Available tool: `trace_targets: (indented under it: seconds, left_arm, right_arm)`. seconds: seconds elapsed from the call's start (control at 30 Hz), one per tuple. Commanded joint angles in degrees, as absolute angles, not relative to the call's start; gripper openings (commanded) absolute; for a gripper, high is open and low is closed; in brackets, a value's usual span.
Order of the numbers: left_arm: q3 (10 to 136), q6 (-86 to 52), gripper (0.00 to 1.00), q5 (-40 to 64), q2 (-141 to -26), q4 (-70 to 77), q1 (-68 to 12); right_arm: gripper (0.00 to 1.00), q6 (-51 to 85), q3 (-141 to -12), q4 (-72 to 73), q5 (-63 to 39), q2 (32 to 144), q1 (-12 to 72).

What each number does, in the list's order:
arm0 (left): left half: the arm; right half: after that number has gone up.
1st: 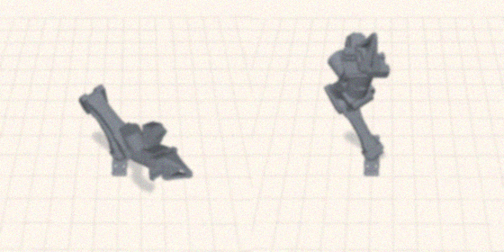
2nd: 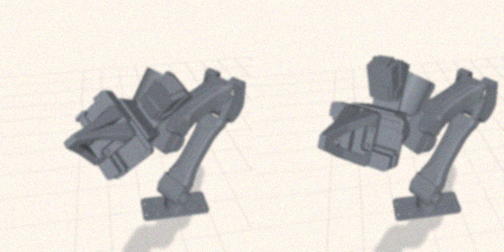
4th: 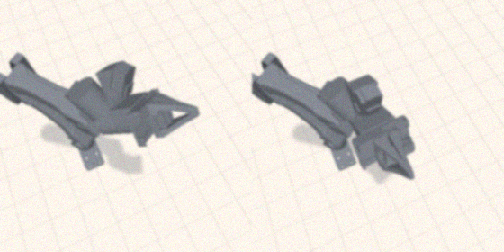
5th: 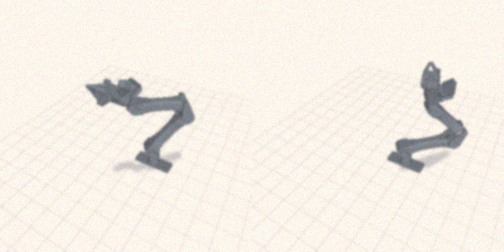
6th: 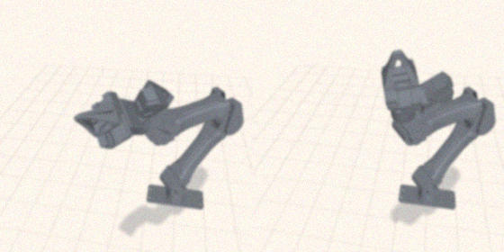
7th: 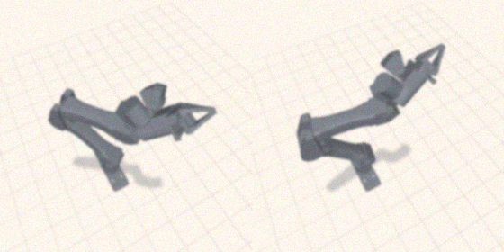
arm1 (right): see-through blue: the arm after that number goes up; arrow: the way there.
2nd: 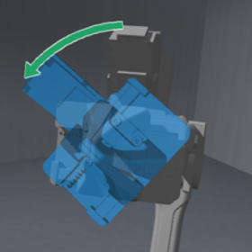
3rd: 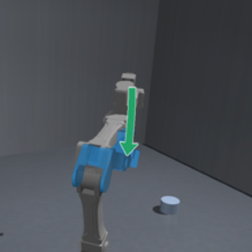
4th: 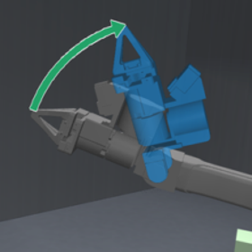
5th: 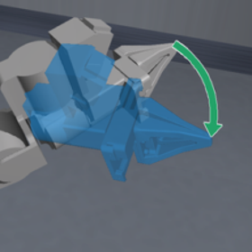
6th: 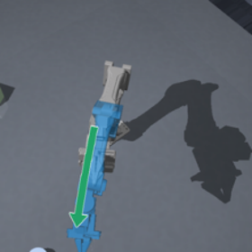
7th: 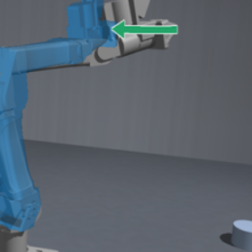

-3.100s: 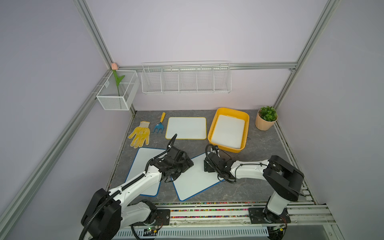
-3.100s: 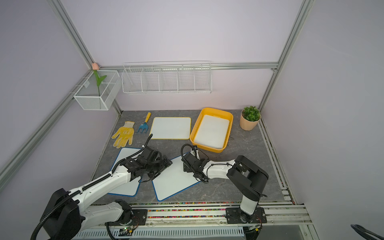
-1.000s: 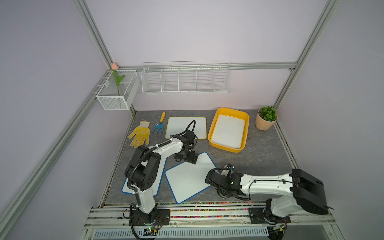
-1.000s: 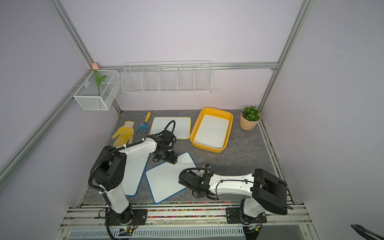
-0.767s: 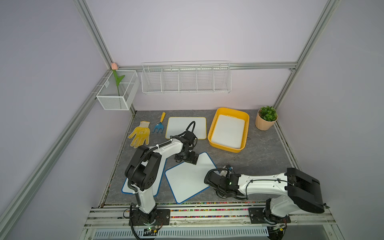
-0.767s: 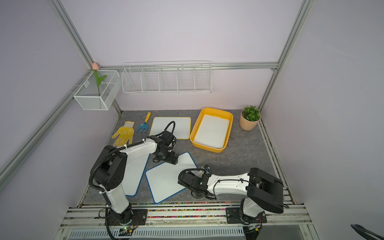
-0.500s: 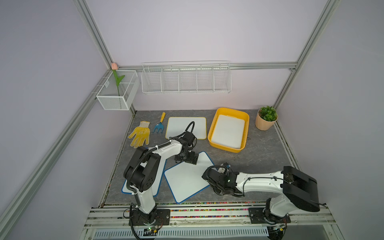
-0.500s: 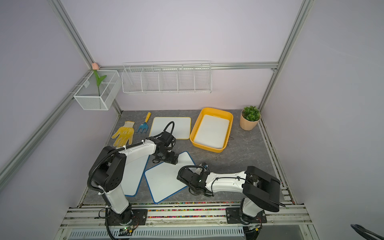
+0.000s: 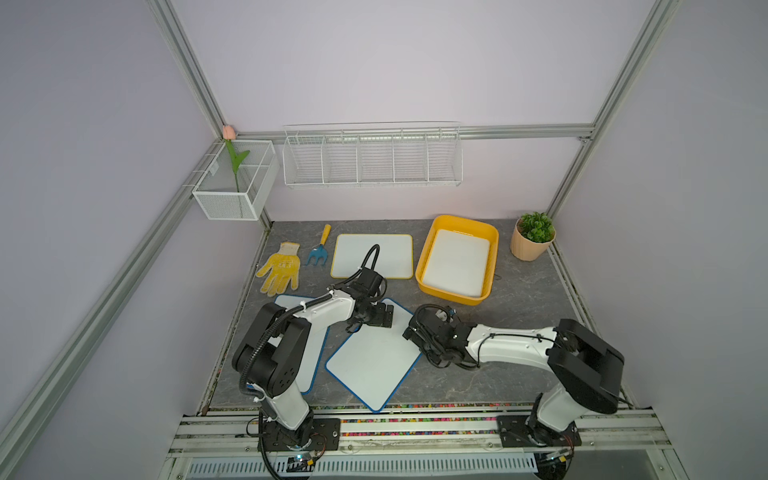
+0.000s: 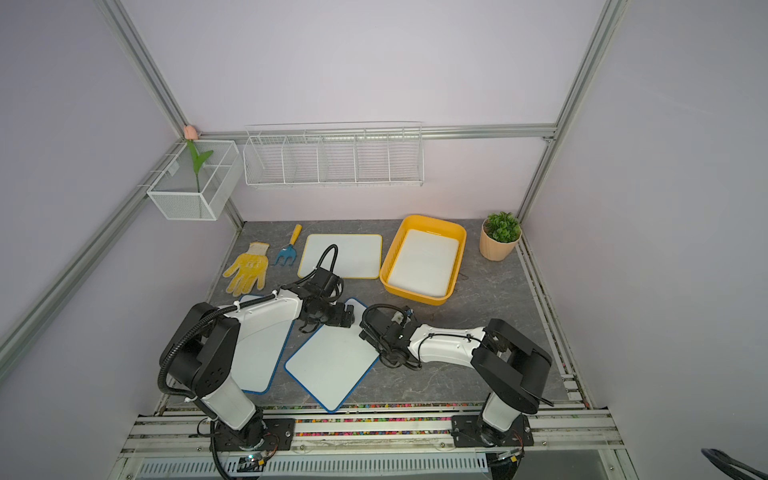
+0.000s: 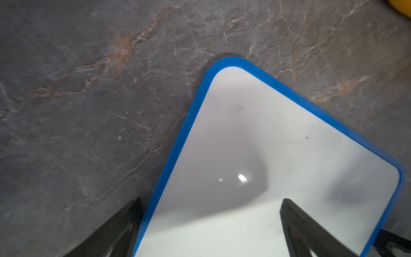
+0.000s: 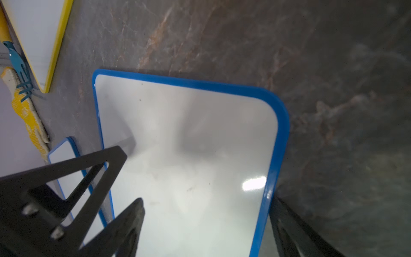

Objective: Put the whiteboard into the storage box
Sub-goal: Adjust the whiteboard at the center of the board.

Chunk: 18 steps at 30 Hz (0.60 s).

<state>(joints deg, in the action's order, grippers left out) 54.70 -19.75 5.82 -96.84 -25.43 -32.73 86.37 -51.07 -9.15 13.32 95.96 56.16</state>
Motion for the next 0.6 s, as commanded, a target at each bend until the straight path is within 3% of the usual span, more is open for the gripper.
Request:
trace_targets:
  seconds: [0.0,0.57]
  left_arm:
    - [51.12,-24.68,0.97,16.34,-98.66,-25.55,-34.37]
    - [48.48,-30.82,0.97,16.96,-91.01,-22.15,-34.39]
  right_arm:
    - [0.9,79.72,-53.81,-6.66,10.11,102.48,53.53]
    - [0.89,58.26,-71.63,-8.33,3.95,114.62,49.04]
